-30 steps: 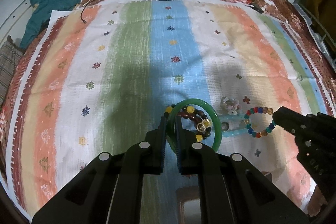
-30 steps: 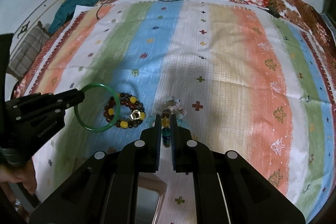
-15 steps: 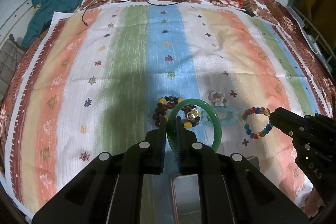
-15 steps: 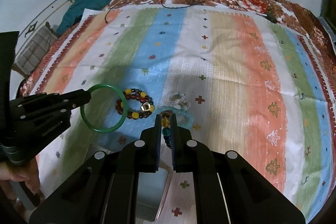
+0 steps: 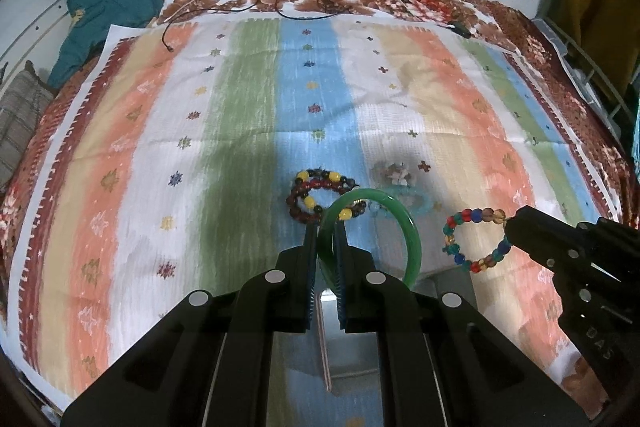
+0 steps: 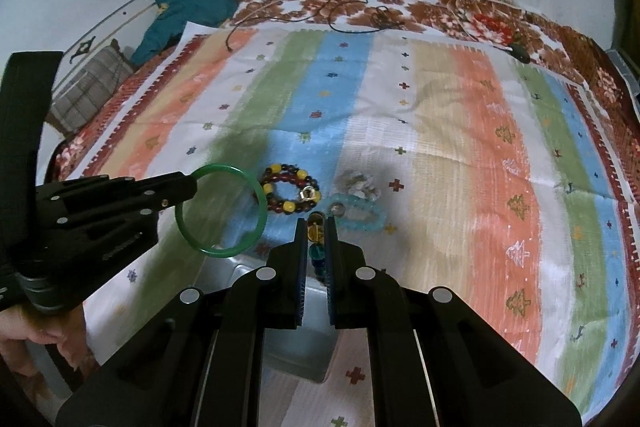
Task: Organize jewelry
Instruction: 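Carry both bracelets over the tin and open both tools to drop them, then move both open tools back toward the remaining bracelets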
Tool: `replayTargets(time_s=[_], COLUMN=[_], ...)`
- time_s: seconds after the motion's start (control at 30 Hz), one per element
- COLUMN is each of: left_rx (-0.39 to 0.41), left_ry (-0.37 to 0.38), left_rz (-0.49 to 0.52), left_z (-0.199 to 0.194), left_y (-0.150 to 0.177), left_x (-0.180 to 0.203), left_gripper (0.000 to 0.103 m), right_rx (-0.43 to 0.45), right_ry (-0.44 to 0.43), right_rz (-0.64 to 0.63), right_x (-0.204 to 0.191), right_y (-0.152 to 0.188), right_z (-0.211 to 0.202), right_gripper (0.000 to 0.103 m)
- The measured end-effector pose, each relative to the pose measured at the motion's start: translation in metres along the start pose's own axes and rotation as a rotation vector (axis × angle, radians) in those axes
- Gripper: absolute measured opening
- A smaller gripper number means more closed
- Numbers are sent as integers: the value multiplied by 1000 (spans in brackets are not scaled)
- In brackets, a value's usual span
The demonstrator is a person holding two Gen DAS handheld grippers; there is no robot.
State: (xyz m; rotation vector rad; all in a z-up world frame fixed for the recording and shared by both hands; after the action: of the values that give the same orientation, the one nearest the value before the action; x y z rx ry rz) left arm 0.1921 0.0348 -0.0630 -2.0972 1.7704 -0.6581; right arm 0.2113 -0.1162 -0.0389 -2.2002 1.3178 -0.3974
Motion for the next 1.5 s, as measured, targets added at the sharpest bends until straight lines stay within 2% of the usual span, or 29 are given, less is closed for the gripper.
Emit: replayTargets(time_s=[0.63, 0.87, 0.9, 0.93, 0.97, 1.0, 1.03, 1.07, 1.27, 1.5], left_rx=[19, -17, -33, -55, -63, -60, -54, -51, -36, -22], left_ry=[23, 35, 40, 41, 28, 15, 1, -3, -23, 15], left_rz=[14, 53, 58, 62, 62, 61, 56, 44, -14, -77], left_z=[-30, -25, -23, -19, -16, -16, -16, -17, -18, -17], left_y=[34, 42, 44, 45, 46, 45, 44, 43, 39, 32], left_x=[12, 26, 28, 29, 28, 27, 25, 21, 5, -7], left_gripper=[8, 8, 10, 20, 28, 36, 36, 36, 38, 47], right_rx=[-15, -43, -59, -64, -63, -61, -59, -57, -62, -81], right_ry=[-33, -42, -33, -16, 2, 10, 14, 15, 16, 19], right_rz=[-17, 13, 13, 9, 4, 6, 12, 22, 45, 66], right_x=[-12, -6, -6, -5, -4, -2, 0, 2, 11, 19], right_y=[33, 38, 40, 41, 41, 40, 40, 39, 35, 32], right_z=[-17, -14, -11, -9, -8, -9, -8, -9, -6, 2], right_gripper=[9, 9, 10, 11, 12, 21, 37, 42, 43, 53])
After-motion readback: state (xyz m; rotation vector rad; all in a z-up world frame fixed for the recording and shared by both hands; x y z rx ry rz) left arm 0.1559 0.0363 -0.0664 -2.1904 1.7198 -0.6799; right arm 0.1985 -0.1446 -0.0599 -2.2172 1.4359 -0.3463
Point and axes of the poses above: each gripper's, at about its wrist camera, not at the fingertips, and z roughly the way its jaws point, x to its right, y to its underside, the point moved 3 cm from there along z, roughly the way its jaws point, and after that the axes turned 4 degrees about y, right-handed, at the moved point
